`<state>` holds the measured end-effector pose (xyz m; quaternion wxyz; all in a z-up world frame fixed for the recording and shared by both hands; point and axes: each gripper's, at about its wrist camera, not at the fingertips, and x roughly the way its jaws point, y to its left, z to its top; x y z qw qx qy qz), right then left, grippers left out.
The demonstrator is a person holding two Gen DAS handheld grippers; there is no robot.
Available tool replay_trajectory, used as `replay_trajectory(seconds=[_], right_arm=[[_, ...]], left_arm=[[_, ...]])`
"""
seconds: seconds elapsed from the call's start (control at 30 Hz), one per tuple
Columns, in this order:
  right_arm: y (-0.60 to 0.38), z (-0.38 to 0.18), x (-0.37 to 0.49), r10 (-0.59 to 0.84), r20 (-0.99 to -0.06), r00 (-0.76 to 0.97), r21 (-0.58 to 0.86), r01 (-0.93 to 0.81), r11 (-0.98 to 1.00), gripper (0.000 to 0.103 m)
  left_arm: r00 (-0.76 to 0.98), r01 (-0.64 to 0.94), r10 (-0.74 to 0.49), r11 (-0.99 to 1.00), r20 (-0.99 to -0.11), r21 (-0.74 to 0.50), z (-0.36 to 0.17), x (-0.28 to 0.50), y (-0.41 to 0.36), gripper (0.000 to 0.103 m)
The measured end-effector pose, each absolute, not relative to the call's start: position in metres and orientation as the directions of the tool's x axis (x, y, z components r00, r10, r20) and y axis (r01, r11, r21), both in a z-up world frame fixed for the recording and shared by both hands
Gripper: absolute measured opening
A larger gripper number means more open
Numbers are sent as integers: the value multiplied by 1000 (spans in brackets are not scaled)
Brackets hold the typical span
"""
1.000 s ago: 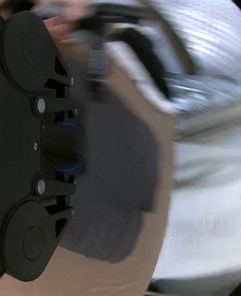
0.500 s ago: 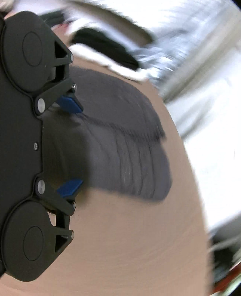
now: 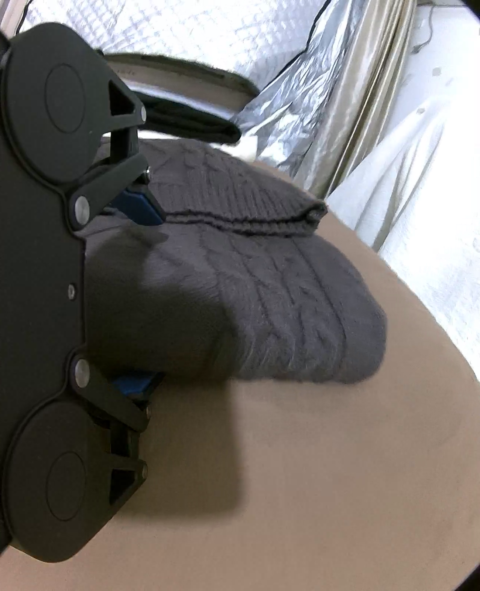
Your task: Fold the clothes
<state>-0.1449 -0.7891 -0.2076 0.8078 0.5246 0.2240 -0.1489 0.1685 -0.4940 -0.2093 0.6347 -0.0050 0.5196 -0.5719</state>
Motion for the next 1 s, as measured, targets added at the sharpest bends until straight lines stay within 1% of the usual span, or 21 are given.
replay_trajectory(seconds=[0.07,0.1,0.13,0.17,0.2,0.23,0.3,0.33,0.43,0.5,0.57,0.63,0.7,0.8,0.9,0.93,0.97,1.0], right_arm=[[-783,-207,-139,-2,-491,871,776,438,454,88],[-780,-206,-132,7,-488,873,763,422,490,89],[-775,-203,-128,-6,-492,870,741,422,522,84],[-770,-199,-124,-23,-497,868,717,425,553,76],[-765,-195,-123,-42,-508,860,689,436,579,52],[-760,-189,-121,-63,-520,852,660,447,603,45],[-750,-177,-120,-103,-532,841,604,462,650,36],[-745,-170,-121,-122,-531,839,578,463,672,33],[-728,-142,-119,-137,-502,854,539,433,722,31],[-709,-122,-118,-107,-465,879,537,375,756,29],[-690,-103,-117,-71,-426,902,533,313,786,29],[-671,-83,-115,-34,-386,922,526,250,813,28],[-651,-67,-113,4,-352,936,504,186,844,28],[-629,-64,-108,79,-333,939,537,120,835,29],[-609,-82,-84,117,-413,903,533,135,835,30],[-602,-89,-71,117,-473,873,491,151,858,32],[-596,-99,-59,103,-531,841,450,177,875,34],[-590,-108,-48,85,-584,807,408,201,890,40]], left_arm=[[-133,797,-673,363,-727,-483,-200,152,-510,103],[-96,834,-640,367,-762,-412,-195,142,-518,99],[-57,868,-619,356,-783,-345,-190,132,-525,77],[-24,897,-622,333,-782,-292,-184,122,-529,69],[2,910,-631,322,-776,-260,-178,116,-530,58],[24,917,-639,320,-769,-237,-171,110,-528,48],[63,934,-669,300,-741,-192,-156,101,-519,45],[75,939,-680,294,-729,-178,-149,97,-514,44],[87,935,-689,306,-720,-179,-132,92,-497,41],[96,931,-705,313,-702,-187,-118,88,-480,40],[113,931,-739,313,-664,-190,-93,83,-452,40],[149,930,-754,327,-640,-168,-68,79,-425,40],[212,909,-725,392,-656,-139,-56,82,-399,40],[256,846,-625,514,-737,-142,-63,93,-366,42],[202,796,-573,569,-794,-208,-100,105,-338,43],[173,774,-554,588,-814,-236,-118,112,-331,45],[152,754,-532,607,-833,-250,-137,120,-329,47],[136,738,-518,622,-844,-263,-151,129,-325,55]])
